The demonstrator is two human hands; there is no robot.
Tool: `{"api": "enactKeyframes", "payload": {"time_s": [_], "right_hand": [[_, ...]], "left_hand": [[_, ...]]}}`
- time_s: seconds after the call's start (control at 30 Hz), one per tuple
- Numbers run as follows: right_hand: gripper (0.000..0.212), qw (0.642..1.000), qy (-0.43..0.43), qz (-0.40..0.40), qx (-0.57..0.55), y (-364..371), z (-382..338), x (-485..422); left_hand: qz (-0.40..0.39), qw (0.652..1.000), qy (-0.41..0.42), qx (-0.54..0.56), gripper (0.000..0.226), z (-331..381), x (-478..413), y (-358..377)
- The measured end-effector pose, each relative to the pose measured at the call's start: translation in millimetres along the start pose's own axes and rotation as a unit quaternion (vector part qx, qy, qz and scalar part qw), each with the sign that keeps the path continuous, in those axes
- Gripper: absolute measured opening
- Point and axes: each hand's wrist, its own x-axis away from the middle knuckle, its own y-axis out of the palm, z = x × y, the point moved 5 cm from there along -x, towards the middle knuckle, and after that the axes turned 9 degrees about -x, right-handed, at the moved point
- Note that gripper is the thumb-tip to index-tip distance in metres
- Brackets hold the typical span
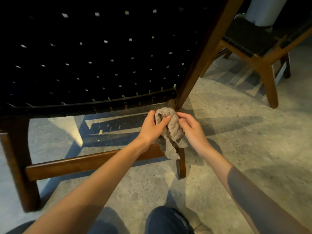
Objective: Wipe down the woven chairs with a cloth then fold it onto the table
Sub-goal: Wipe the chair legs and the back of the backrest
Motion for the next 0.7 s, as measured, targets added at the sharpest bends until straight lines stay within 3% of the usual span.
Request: {"api": "enactKeyframes", "payload": {"time_s": [0.17, 0.3, 0.4, 0.6, 0.7], "right_hand": [[0.044, 0.992, -0.084, -0.096, 0.012, 14.8, -56.3, 39.9], [0.027, 0.982, -0.174, -0.035, 0.059, 21.4, -95.3, 52.3], [0.033, 0.977, -0.196, 0.009, 0.087, 14.6, -116.8, 55.1], [0.03, 0.971, -0.199, -0.022, 0.134, 18.2, -157.2, 57.3], [0.023, 0.963, -0.211, -0.031, 0.163, 24.2, -169.0, 59.8]], "left_hand": [[0.0, 1.0, 0.027, 0.015, 0.021, 48.0, 17.8, -39.8], [-0.059, 0.997, 0.057, -0.008, 0.032, 78.4, 34.9, -70.1], [-0.082, 0.985, 0.115, -0.102, 0.017, 91.7, 47.2, -100.6], [-0.065, 0.912, 0.184, -0.361, 0.029, 94.7, 67.5, -146.8], [-0.029, 0.887, 0.183, -0.422, 0.031, 95.0, 74.5, -168.3]]}}
